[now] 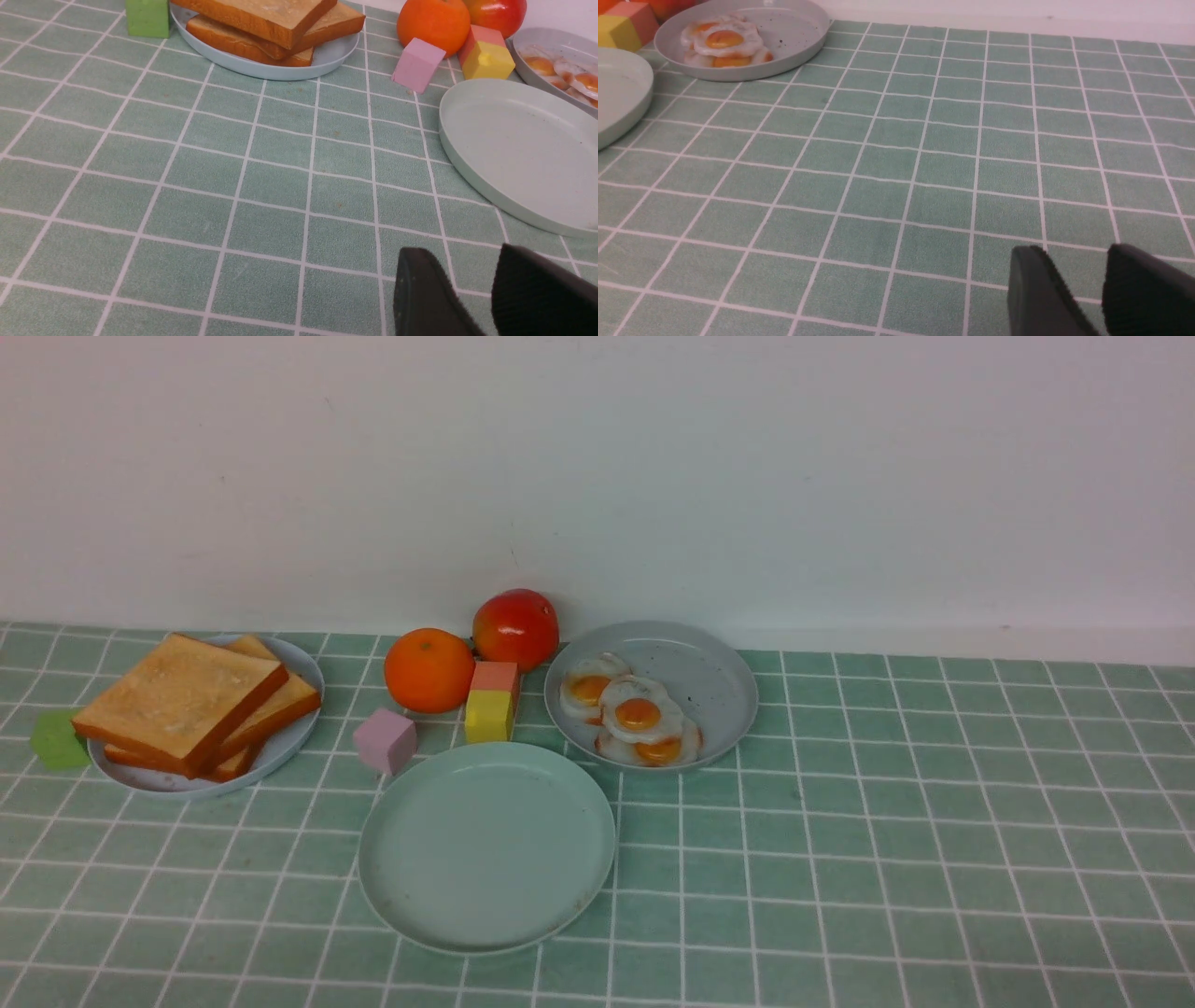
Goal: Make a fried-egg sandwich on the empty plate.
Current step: Use the left arm to grab a slice of bread, then use the left arm to put a slice of bread into the empty plate in the middle, then use the right arm to grab a fried egg
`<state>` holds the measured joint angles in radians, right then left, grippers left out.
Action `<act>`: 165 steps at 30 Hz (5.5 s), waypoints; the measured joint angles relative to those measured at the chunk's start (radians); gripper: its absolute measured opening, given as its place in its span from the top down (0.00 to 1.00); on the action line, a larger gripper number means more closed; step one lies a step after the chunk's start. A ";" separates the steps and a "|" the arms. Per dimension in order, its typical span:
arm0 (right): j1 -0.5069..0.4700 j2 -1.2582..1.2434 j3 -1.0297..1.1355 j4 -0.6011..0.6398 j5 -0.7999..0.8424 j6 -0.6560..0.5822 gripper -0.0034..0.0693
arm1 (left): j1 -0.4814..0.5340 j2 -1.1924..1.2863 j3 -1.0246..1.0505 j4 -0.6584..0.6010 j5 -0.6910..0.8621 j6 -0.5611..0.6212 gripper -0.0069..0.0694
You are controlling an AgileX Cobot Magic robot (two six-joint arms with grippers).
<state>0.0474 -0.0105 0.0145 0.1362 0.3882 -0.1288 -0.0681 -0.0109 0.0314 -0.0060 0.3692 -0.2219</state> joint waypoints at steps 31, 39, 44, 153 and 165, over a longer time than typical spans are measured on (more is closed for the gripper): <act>0.014 0.000 0.011 0.367 -0.170 0.216 0.62 | 0.000 0.265 -0.445 -0.301 0.242 0.007 0.74; 0.016 0.000 -0.001 0.617 -0.245 0.249 0.64 | 0.000 0.715 -0.724 -0.266 0.501 0.171 0.77; 0.036 0.067 -0.149 0.613 0.000 0.176 0.74 | -0.001 0.846 -0.773 -0.284 0.502 0.213 0.77; 0.044 1.025 -0.907 0.651 0.448 -0.465 0.51 | -0.540 1.277 -1.302 0.001 0.347 0.174 0.84; 0.108 1.607 -1.252 0.790 0.441 -0.587 0.61 | -0.540 0.603 -0.628 -0.030 0.032 0.001 0.93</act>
<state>0.1550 1.5964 -1.2377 0.9259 0.8293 -0.7162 -0.6081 0.5924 -0.5964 -0.0365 0.4015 -0.2206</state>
